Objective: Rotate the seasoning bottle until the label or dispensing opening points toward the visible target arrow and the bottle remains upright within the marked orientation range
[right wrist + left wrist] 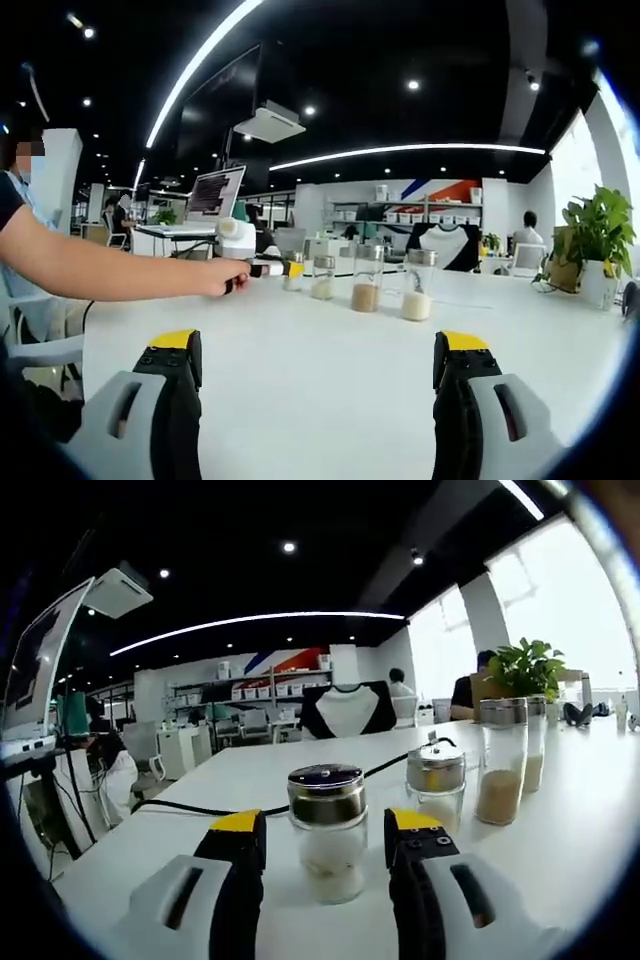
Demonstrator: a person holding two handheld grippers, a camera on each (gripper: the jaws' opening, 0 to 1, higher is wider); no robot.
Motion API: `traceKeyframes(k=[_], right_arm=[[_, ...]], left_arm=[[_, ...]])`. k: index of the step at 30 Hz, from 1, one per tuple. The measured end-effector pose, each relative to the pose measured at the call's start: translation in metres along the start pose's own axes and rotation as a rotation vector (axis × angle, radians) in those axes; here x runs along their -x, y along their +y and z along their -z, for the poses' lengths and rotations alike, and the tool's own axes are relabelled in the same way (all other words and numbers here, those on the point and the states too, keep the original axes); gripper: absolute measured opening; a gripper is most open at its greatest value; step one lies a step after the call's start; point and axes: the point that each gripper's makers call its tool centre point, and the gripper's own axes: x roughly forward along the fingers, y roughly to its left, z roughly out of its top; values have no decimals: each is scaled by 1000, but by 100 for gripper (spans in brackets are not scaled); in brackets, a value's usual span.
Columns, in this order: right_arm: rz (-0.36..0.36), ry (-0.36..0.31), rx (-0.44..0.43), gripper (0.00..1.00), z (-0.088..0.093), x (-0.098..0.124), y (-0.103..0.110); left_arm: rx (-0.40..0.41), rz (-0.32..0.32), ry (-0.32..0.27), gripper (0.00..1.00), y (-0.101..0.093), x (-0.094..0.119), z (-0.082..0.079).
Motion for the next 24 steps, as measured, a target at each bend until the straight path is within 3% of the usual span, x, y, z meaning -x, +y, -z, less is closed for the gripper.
traceKeyframes(k=[5, 8, 11, 15, 24], right_arm=[[-15, 8, 10, 98, 2, -1, 3], [-18, 5, -9, 98, 4, -1, 2], [-21, 2, -32, 98, 4, -1, 1], [-19, -2, -34, 98, 2, 0, 1], [-21, -9, -40, 98, 1, 1, 0]], left_arm=[[33, 12, -20, 47, 4, -2, -5], [63, 69, -58, 40, -6, -5, -12], [-9, 52, -37, 37, -6, -8, -13], [-55, 87, -31, 38, -12, -13, -14], [-100, 75, -16, 36, -8, -16, -10]])
